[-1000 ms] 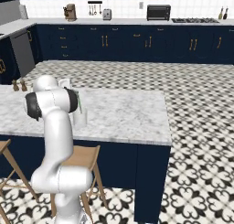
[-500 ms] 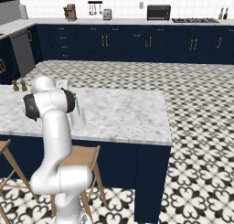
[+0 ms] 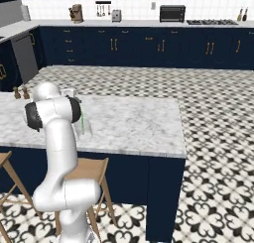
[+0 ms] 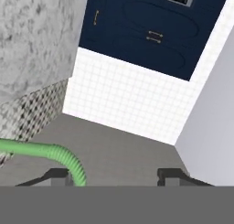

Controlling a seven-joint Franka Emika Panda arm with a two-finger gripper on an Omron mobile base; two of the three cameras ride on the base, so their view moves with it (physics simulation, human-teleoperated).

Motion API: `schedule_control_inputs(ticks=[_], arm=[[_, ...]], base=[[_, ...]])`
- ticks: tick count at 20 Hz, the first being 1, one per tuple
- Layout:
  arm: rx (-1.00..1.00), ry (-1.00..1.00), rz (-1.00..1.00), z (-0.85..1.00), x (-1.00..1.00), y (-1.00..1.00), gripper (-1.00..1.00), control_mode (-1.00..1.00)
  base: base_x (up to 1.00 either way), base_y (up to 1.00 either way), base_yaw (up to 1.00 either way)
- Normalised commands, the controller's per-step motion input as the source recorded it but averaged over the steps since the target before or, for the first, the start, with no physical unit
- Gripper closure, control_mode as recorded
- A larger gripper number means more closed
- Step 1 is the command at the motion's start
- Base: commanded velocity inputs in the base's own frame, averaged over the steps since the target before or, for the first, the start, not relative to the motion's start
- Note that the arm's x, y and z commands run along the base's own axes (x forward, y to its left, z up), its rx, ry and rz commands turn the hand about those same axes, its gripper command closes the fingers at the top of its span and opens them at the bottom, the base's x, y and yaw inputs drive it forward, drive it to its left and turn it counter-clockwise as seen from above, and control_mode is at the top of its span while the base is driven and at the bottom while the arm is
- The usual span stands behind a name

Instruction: Take a straw from the drawer in front and place it inside the glass cup on the dining counter.

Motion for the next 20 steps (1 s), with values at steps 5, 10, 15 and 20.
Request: schedule_control_inputs(ticks=[5,10,15,20], arm=[[0.0,0.0,-0.11,-0.11,0.0,-0.05,-1.0,-1.0],[0.0,0.0,-0.09,-0.01,0.0,0.0,-1.0,-1.0],[0.15,0.0,-0.1,0.0,0.0,-0.01,-1.0,-1.0],[0.21,0.0,-0.09,0.0,-0.07,0.0,-1.0,-1.0]], base=[[0.0,0.0,0.0],[0.0,0.0,0.0],[0.0,0.0,0.0],[0.0,0.0,0.0]])
